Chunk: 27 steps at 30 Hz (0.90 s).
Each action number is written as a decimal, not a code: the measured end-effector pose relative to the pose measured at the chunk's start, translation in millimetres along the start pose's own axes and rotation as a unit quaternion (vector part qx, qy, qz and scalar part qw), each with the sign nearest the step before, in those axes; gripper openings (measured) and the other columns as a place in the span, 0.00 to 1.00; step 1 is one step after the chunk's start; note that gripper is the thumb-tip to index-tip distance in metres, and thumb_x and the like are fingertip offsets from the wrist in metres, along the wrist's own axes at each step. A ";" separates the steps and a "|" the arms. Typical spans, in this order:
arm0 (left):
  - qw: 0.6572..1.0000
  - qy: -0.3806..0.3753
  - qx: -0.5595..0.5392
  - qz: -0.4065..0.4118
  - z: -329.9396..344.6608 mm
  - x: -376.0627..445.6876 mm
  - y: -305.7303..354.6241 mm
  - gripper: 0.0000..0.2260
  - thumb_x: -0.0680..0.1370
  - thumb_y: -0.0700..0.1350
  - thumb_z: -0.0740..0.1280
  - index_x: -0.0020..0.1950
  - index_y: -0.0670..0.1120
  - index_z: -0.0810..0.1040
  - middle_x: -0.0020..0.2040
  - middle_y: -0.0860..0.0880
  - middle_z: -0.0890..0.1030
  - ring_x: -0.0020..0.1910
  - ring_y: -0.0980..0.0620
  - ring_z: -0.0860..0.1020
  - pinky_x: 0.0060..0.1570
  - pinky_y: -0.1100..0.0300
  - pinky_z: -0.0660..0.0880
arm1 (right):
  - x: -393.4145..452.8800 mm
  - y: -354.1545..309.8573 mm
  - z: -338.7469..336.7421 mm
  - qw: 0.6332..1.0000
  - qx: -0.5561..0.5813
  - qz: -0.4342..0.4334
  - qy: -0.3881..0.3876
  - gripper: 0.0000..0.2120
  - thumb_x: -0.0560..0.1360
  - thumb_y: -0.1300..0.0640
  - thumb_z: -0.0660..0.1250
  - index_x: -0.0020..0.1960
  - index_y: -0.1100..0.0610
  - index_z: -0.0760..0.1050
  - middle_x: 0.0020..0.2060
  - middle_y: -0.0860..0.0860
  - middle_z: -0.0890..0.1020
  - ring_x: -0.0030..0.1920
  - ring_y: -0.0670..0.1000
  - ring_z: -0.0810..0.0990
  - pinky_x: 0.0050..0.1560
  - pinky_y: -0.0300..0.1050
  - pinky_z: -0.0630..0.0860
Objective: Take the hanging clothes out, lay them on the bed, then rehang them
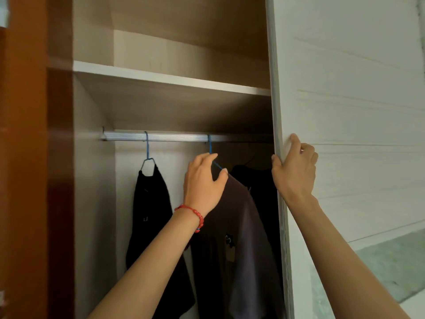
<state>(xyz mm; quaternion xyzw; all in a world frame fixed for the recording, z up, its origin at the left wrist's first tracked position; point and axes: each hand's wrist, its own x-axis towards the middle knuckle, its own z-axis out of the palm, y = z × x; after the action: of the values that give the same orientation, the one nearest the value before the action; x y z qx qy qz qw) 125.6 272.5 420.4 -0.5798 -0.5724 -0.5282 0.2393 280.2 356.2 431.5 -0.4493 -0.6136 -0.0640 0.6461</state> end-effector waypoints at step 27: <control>0.985 0.145 -0.097 -0.004 -225.3 -43.7 -84.0 0.24 0.80 0.47 0.55 0.75 0.49 0.53 0.75 0.50 0.61 0.67 0.61 0.59 0.63 0.67 0.59 | -130.4 -199.7 7.2 0.979 0.180 -0.095 -0.016 0.19 0.78 0.53 0.59 0.68 0.56 0.68 0.59 0.57 0.71 0.60 0.55 0.70 0.51 0.39 0.64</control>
<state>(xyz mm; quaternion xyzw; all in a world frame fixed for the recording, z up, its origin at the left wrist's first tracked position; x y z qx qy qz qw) -18.3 75.1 428.0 -0.5152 -0.4803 -0.6606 0.2600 117.2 182.4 419.7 -0.2667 -0.6652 -0.0065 0.6974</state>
